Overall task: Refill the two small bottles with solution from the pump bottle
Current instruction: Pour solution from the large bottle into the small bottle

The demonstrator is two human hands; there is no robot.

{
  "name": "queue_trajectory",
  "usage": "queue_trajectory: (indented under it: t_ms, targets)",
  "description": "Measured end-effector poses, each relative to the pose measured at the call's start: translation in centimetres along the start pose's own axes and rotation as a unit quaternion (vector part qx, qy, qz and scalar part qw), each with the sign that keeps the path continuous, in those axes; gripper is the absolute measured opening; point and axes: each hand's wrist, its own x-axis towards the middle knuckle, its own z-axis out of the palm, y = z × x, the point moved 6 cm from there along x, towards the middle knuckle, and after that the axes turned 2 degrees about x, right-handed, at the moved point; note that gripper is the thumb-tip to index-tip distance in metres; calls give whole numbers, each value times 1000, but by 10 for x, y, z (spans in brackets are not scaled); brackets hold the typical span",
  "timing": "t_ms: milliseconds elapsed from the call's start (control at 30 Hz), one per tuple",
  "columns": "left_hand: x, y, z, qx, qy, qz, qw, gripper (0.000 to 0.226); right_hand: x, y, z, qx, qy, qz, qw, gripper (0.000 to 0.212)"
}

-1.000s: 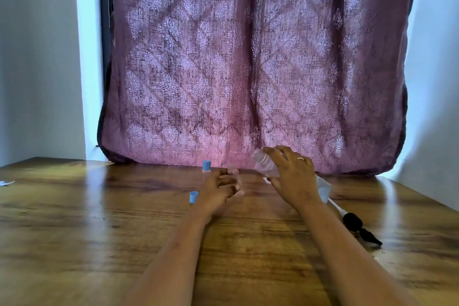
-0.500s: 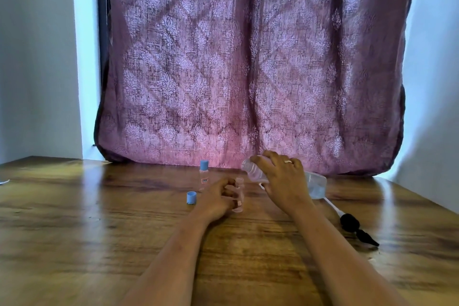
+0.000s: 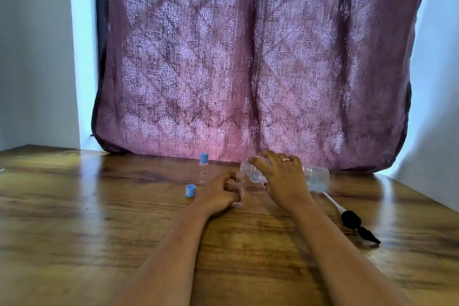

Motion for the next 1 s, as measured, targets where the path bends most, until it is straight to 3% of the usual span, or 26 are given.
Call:
queue_trajectory:
  t_ms: [1000]
  targets:
    - [-4, 5, -2, 41, 29, -1, 999, 38, 0, -3, -6, -14, 1, -17, 1000, 70]
